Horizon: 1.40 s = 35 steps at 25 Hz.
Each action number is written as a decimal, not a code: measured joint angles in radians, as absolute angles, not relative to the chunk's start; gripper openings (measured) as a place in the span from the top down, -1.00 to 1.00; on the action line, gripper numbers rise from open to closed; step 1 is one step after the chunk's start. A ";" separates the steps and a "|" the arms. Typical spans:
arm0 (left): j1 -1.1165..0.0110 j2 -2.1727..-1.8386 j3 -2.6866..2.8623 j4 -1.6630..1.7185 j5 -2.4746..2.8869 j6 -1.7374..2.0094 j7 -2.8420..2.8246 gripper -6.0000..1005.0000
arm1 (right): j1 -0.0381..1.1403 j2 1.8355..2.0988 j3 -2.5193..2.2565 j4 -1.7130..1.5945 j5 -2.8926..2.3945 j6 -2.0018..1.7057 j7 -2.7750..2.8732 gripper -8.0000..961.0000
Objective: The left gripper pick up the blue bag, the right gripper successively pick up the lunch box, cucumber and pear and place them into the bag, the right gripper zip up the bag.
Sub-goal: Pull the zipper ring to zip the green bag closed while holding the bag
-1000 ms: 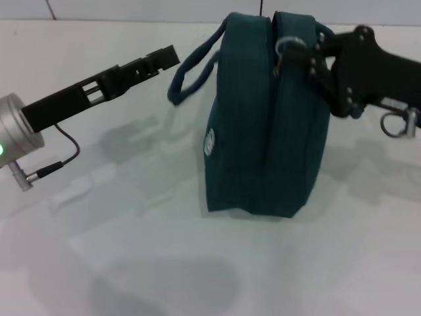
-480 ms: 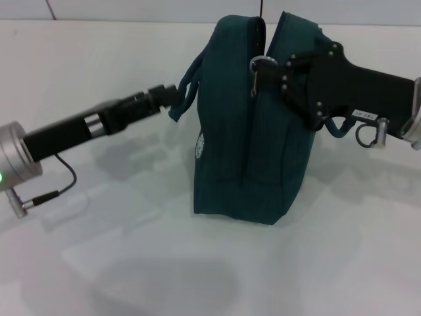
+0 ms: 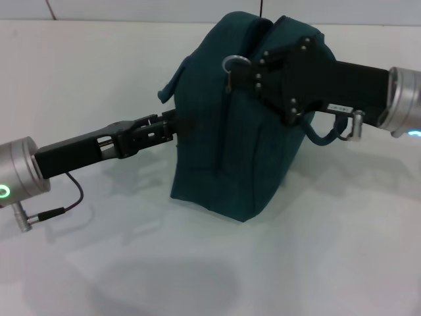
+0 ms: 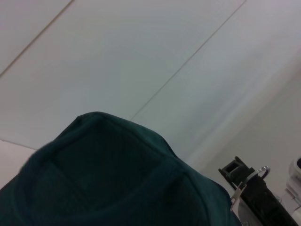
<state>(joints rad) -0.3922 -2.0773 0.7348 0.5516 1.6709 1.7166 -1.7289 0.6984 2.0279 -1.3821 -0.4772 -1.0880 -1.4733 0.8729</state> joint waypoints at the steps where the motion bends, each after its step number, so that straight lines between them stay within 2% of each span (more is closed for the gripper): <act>1: -0.393 -2.078 0.734 0.552 1.671 1.715 -1.725 -0.61 | 0.705 2.028 -1.397 -0.477 -1.077 -1.467 0.871 0.92; 24: -0.420 -2.082 0.730 0.546 1.658 1.643 -1.723 -0.60 | 0.693 2.028 -1.484 -0.475 -1.006 -1.435 0.844 0.91; 29: -0.421 -2.082 0.733 0.544 1.662 1.643 -1.724 -0.47 | 0.692 2.026 -1.485 -0.475 -1.006 -1.436 0.844 0.90; 35: -0.419 -2.082 0.731 0.542 1.658 1.645 -1.727 0.01 | 0.689 2.026 -1.484 -0.475 -1.006 -1.435 0.843 0.90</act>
